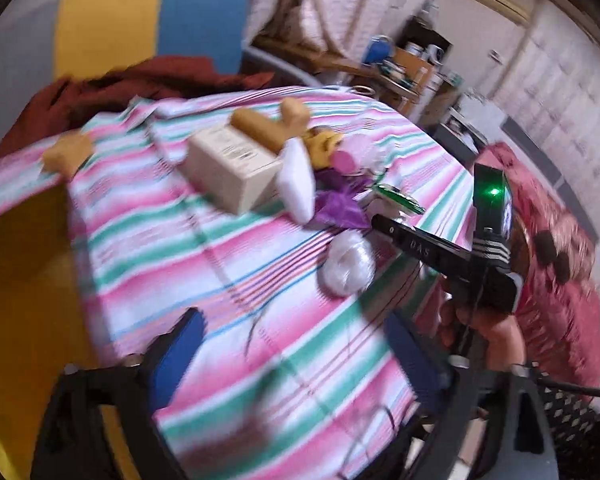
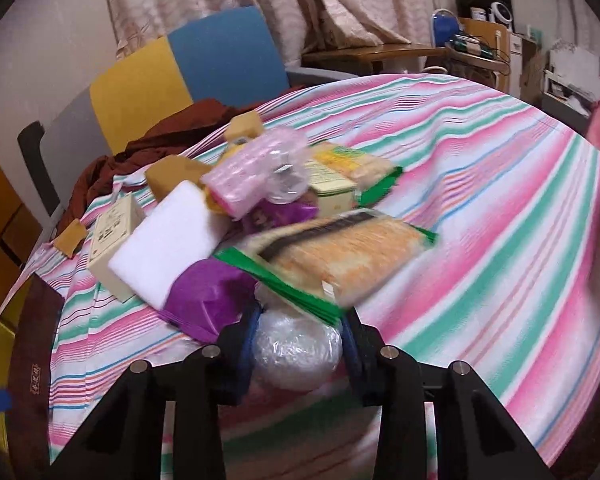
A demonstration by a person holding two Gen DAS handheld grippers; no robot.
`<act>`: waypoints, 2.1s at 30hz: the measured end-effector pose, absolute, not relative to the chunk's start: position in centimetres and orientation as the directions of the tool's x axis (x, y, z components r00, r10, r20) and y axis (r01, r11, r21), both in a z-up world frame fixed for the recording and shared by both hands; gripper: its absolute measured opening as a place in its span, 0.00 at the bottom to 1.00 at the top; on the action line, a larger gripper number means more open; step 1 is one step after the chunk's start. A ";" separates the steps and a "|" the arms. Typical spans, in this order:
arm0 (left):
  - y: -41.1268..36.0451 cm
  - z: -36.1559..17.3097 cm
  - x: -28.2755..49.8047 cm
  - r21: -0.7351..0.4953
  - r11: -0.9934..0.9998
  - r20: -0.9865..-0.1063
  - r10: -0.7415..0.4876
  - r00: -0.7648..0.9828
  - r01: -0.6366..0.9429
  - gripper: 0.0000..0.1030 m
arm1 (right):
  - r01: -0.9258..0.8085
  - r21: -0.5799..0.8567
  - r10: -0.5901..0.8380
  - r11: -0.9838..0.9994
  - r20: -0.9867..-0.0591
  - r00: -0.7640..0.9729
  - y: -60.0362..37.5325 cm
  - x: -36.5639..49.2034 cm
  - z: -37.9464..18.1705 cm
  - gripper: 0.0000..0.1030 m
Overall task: Organize objects
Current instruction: 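Reach both tools to the item pile and grasp white plastic bundles, then carry the white plastic bundles in both tools over the gold tray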
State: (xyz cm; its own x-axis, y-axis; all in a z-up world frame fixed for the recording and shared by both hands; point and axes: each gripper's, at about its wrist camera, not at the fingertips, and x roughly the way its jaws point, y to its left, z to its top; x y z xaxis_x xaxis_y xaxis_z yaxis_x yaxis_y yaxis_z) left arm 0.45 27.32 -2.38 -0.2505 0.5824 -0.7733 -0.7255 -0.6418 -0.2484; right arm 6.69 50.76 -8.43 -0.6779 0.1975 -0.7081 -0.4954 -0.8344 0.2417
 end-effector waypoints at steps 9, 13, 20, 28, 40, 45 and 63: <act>35.2 -5.2 -0.3 -0.103 -0.567 -0.789 0.547 -0.280 -0.817 0.99 | -0.483 0.251 0.214 -0.839 -0.664 -0.717 50.8 7.6 -9.2 0.37; 36.9 -6.1 -0.8 -0.085 -0.538 -0.790 0.550 -0.272 -0.838 0.96 | -0.480 0.233 0.238 -0.846 -0.641 -0.730 50.4 7.8 -9.5 0.37; 38.3 -8.4 -0.9 -0.055 -0.496 -0.822 0.515 -0.242 -0.867 0.54 | -0.480 0.238 0.242 -0.845 -0.630 -0.738 50.4 7.7 -9.6 0.37; 37.6 -8.7 0.4 -0.023 -0.516 -0.784 0.541 -0.305 -0.856 0.48 | -0.482 0.218 0.258 -0.848 -0.626 -0.736 50.1 7.6 -9.7 0.37; 34.1 -8.6 2.0 -0.042 -0.577 -0.742 0.564 -0.361 -0.816 0.36 | -0.491 0.153 0.287 -0.858 -0.650 -0.704 49.0 7.2 -9.5 0.37; 32.3 -8.5 3.4 -0.035 -0.575 -0.725 0.577 -0.375 -0.818 0.36 | -0.479 0.183 0.253 -0.858 -0.661 -0.707 47.4 8.2 -9.4 0.37; 22.6 -3.0 6.2 -0.070 -0.598 -0.634 0.644 -0.427 -0.798 0.36 | -0.352 0.323 0.042 -0.879 -0.682 -0.730 41.4 9.2 -5.4 0.37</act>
State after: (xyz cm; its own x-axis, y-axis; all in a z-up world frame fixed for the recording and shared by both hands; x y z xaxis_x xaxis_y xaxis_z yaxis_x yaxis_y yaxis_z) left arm 6.24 22.63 -2.99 -0.4273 0.6444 -0.6341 -0.7980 -0.5985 -0.0704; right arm 9.18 41.35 -5.42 -0.7303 0.0425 -0.6818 -0.3522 -0.8786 0.3226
